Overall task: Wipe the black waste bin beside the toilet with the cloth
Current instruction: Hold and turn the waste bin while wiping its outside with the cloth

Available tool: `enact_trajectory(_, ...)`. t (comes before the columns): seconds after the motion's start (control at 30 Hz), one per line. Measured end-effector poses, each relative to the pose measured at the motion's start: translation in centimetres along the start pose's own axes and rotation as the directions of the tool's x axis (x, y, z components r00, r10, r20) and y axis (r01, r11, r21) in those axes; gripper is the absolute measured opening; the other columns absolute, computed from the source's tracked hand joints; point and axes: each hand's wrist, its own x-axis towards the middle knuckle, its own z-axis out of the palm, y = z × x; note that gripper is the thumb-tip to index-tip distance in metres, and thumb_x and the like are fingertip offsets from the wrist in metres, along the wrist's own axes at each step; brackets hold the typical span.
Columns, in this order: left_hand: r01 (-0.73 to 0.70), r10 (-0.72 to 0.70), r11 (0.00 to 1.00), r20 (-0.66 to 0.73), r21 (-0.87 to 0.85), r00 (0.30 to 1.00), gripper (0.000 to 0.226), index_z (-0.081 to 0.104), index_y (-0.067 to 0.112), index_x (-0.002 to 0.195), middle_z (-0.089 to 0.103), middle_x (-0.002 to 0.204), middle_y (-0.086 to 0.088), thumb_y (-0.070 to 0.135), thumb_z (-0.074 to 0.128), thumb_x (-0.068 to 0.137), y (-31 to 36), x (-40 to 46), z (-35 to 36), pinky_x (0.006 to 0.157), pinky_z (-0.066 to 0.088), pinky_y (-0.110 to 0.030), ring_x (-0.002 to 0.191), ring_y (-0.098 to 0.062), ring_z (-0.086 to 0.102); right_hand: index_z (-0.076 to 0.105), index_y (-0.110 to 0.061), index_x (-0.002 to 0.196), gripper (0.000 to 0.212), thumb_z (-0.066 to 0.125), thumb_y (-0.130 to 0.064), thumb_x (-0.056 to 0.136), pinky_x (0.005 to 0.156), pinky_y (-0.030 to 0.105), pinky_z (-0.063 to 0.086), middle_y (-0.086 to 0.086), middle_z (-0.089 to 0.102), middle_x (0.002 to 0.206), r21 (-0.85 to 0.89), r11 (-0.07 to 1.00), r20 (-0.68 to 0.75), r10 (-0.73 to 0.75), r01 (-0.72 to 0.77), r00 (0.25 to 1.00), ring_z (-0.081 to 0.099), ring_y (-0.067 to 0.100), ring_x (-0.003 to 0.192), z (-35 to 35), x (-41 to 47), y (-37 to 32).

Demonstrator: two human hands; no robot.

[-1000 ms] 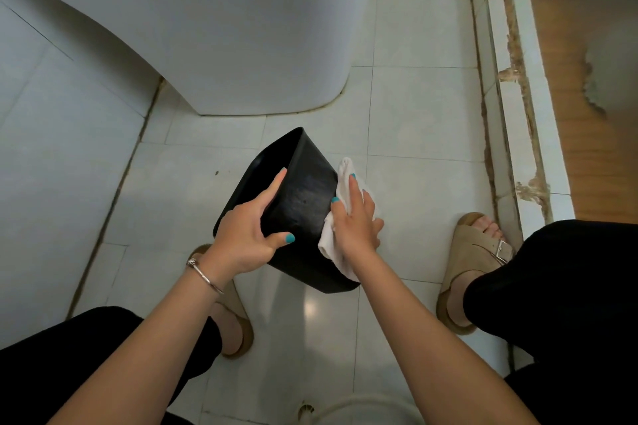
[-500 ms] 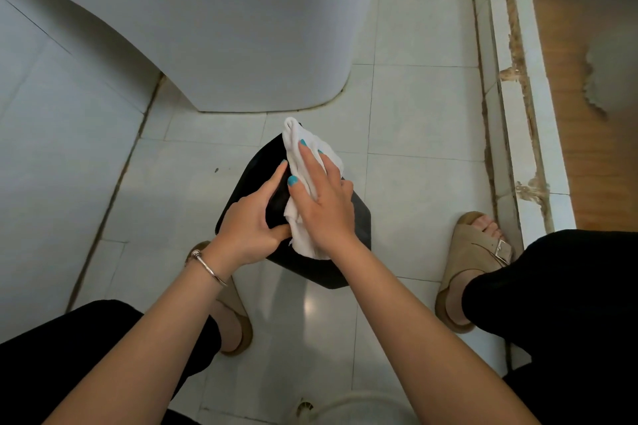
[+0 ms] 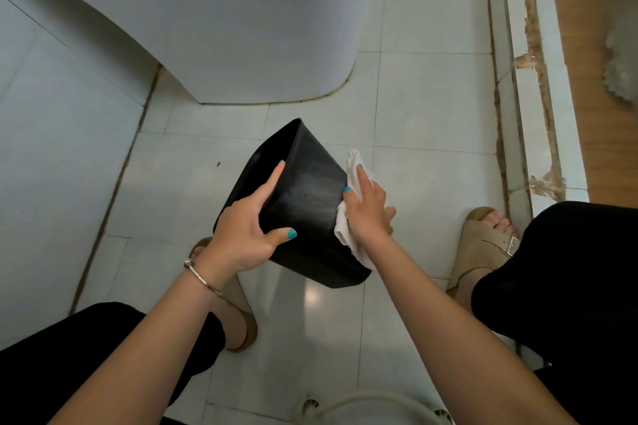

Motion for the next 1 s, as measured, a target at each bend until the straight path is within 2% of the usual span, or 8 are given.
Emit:
enact_trajectory(0.13,-0.038,0.038,0.997,-0.007,0.064,0.999,0.105,0.002,0.056,0.142,0.062,0.123,-0.012,0.027,0.078,0.076,0.9,0.4,0.4,0.091,0.050,-0.044,0.105,-0.041,0.058,0.017,-0.056,0.145,0.050,0.033,-0.045,0.098,0.109,0.051,0.021,-0.013,0.016,0.158,0.019,0.996,-0.005,-0.091,0.091,0.996,0.019,0.031,0.138,0.0,-0.6,-2.3)
enact_trajectory(0.23,-0.049,0.050,0.997,-0.011,0.068,0.999,0.104,0.001,0.055,0.141,0.064,0.119,-0.011,0.028,0.076,0.074,0.9,0.5,0.3,0.086,0.051,-0.046,0.102,-0.036,0.060,0.017,-0.060,0.142,0.053,0.035,-0.047,0.095,0.106,0.048,0.021,-0.017,0.017,0.157,0.059,0.966,0.014,-0.252,0.251,0.968,0.018,0.029,0.137,0.3,-2.1,-5.4)
enact_trajectory(0.4,-0.069,0.070,0.995,0.006,-0.076,0.998,0.064,0.046,0.029,0.131,0.068,0.102,0.010,0.026,0.074,0.074,1.1,-0.1,1.4,0.074,0.054,-0.043,0.087,-0.013,0.064,0.018,-0.065,0.137,0.054,0.032,-0.048,0.088,0.102,0.046,0.028,-0.021,0.021,0.153,0.108,0.912,-0.021,-0.396,0.396,0.918,0.025,0.025,0.128,0.6,-3.8,-7.8)
enact_trajectory(0.53,-0.085,0.085,0.990,-0.005,-0.113,0.996,0.083,0.030,0.034,0.146,0.060,0.113,0.027,0.033,0.071,0.074,0.6,-0.4,1.6,0.081,0.052,-0.029,0.097,-0.001,0.060,0.018,-0.062,0.140,0.053,0.030,-0.046,0.090,0.099,0.047,0.035,-0.017,0.023,0.152,0.046,0.892,-0.051,-0.448,0.450,0.892,0.031,0.025,0.121,0.8,-3.8,-7.4)
enact_trajectory(0.63,-0.086,0.086,0.991,-0.001,-0.106,0.996,0.099,0.012,0.043,0.149,0.038,0.121,0.048,0.026,0.077,0.076,0.3,-0.9,1.5,0.090,0.037,-0.008,0.113,0.006,0.047,0.015,-0.063,0.139,0.052,0.031,-0.045,0.093,0.097,0.047,0.037,-0.017,0.022,0.153,0.001,0.896,-0.053,-0.443,0.444,0.895,0.033,0.025,0.118,0.8,-2.5,-6.5)
enact_trajectory(0.73,-0.106,0.106,0.992,0.001,-0.067,0.994,0.101,0.006,0.049,0.146,0.050,0.129,0.025,0.028,0.077,0.077,0.1,-1.3,1.7,0.093,0.040,-0.016,0.116,-0.015,0.055,0.017,-0.062,0.140,0.050,0.032,-0.044,0.096,0.099,0.044,0.032,-0.018,0.020,0.155,-0.012,0.947,-0.065,-0.322,0.322,0.944,0.030,0.028,0.127,0.3,-0.1,-4.6)
enact_trajectory(0.83,-0.104,0.104,0.994,0.008,0.028,0.995,0.104,0.000,0.057,0.143,0.063,0.119,-0.017,0.030,0.076,0.077,0.2,-1.3,1.2,0.091,0.050,-0.043,0.096,-0.040,0.060,0.022,-0.060,0.140,0.048,0.031,-0.041,0.097,0.104,0.049,0.030,-0.016,0.023,0.154,-0.017,0.991,-0.090,-0.137,0.136,0.986,0.030,0.031,0.130,-0.1,1.1,-2.1)
enact_trajectory(1.0,-0.084,0.077,0.990,0.062,0.111,0.995,0.106,-0.007,0.060,0.140,0.068,0.100,-0.020,0.033,0.074,0.078,0.3,-0.9,0.9,0.077,0.053,-0.048,0.069,-0.028,0.062,0.026,-0.058,0.140,0.046,0.030,-0.038,0.099,0.104,0.051,0.026,-0.013,0.025,0.153,0.075,0.997,-0.087,0.037,-0.031,0.995,0.028,0.030,0.129,-0.5,1.7,-0.1)
